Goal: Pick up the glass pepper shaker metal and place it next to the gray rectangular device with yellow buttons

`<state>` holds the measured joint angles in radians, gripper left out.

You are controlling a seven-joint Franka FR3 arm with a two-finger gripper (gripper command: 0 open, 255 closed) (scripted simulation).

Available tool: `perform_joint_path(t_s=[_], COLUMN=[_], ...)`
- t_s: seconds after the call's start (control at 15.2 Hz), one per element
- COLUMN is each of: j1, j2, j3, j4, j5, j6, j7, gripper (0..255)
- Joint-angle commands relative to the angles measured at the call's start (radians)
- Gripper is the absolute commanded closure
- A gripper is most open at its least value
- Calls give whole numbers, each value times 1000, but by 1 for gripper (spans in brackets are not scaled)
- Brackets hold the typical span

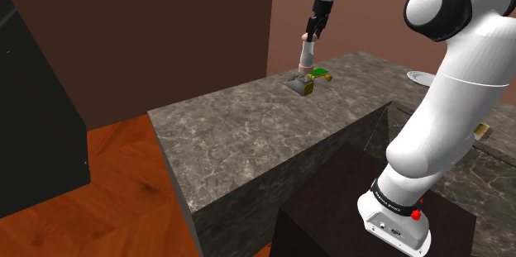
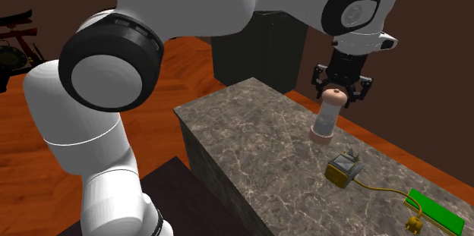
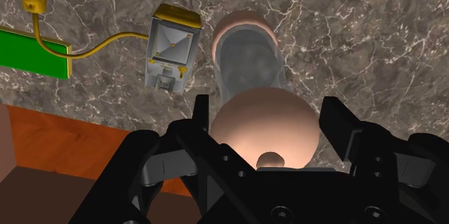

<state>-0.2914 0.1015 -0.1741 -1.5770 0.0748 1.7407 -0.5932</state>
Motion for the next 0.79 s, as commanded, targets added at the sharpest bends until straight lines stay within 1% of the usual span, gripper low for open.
perform_joint_path(t_s=[0.0, 0.73], j1=[1, 2], j2=[-6, -7], j3=[0, 2], j4=[-35, -183], j5=[-1, 2], j6=[30, 177], j7=[-2, -10], gripper=[255, 255])
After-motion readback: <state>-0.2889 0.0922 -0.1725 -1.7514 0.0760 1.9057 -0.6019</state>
